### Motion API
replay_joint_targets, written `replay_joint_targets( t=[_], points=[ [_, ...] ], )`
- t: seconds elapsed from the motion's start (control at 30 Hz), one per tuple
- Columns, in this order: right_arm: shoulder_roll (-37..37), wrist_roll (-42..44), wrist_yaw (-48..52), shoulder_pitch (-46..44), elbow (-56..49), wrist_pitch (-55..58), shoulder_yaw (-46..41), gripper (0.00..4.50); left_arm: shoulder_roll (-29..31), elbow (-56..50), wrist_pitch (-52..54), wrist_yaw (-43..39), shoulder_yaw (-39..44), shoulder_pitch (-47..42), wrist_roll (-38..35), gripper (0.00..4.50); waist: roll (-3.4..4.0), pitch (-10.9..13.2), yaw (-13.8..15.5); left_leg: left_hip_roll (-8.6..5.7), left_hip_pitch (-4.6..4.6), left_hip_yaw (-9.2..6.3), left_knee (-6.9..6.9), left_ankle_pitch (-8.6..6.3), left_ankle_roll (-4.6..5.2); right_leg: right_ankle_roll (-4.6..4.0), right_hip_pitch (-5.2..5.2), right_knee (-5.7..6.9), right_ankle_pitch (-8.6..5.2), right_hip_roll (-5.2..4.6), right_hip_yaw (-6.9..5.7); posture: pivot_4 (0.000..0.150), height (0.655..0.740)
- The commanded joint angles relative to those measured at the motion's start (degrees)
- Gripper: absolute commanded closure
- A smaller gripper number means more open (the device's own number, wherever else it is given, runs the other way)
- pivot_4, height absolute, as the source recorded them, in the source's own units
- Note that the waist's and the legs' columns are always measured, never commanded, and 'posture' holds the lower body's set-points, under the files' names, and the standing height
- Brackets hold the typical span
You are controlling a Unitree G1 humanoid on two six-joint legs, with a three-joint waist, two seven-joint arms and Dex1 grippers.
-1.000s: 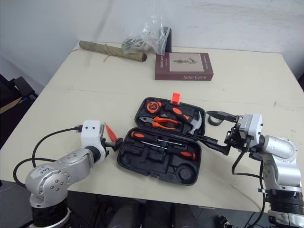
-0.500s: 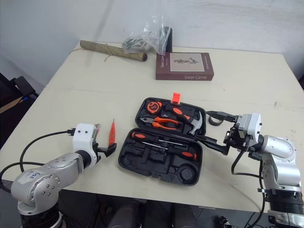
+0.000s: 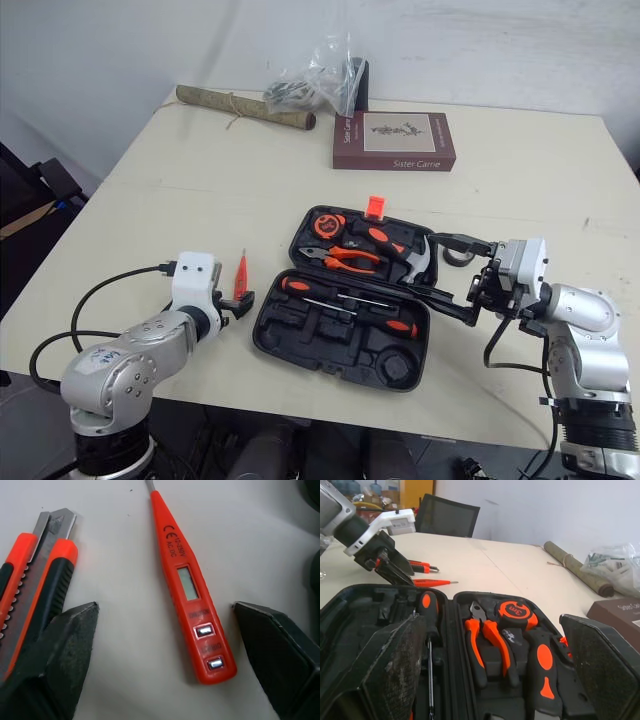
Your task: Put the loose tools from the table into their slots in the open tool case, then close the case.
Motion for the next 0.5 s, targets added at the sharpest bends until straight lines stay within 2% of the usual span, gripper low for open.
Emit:
replay_joint_targets(
  t=[0.03, 0.17, 0.2, 0.43, 0.5],
  points=[
    [0.06, 1.36, -0.62, -0.23, -3.34, 0.71, 0.03, 0.00, -0.91, 0.38, 2.11, -1.93, -1.52, 3.24, 0.80, 2.20, 0.00, 0.00, 0.00, -0.01, -0.01, 0.00, 0.00, 0.00, 0.00, 0.00, 0.00, 0.00, 0.00, 0.00, 0.00, 0.150, 0.7400],
    [0.15, 1.53, -0.96, 0.13, -4.79, 1.57, 0.14, 0.00, -0.56, -0.27, 2.55, -3.26, -1.39, 4.71, 2.07, 3.93, 0.03, -0.02, -0.11, 0.00, 0.00, 0.01, -0.01, -0.02, 0.02, 0.00, 0.00, -0.02, 0.00, -0.01, 0.01, 0.150, 0.7400],
    [0.20, 1.62, -1.08, 0.30, -5.22, 1.74, 0.20, 0.00, -0.46, -0.29, 2.36, -3.55, -1.18, 4.75, 2.48, 4.18, 0.05, -0.03, -0.13, 0.00, 0.01, 0.00, -0.01, -0.02, 0.02, 0.00, 0.00, -0.02, 0.00, 0.00, 0.01, 0.150, 0.7400],
    [1.04, 3.61, -2.03, 1.59, -9.66, 2.59, 0.40, 0.00, 3.31, -2.01, -2.05, -8.28, 0.05, 4.69, 3.51, 4.17, 0.07, -0.04, -0.24, 0.01, 0.01, 0.01, -0.03, -0.02, 0.02, 0.00, -0.01, -0.01, 0.00, 0.00, 0.02, 0.150, 0.7400],
    [1.29, 4.73, -2.49, 2.11, -11.50, 3.12, 0.35, 0.00, 7.65, -2.71, -8.32, -13.44, 0.36, 5.53, 2.88, 4.17, 0.06, -0.03, -0.32, 0.02, 0.00, 0.00, -0.03, -0.02, 0.02, 0.00, -0.03, -0.01, 0.00, 0.01, 0.01, 0.150, 0.7400]
  ],
)
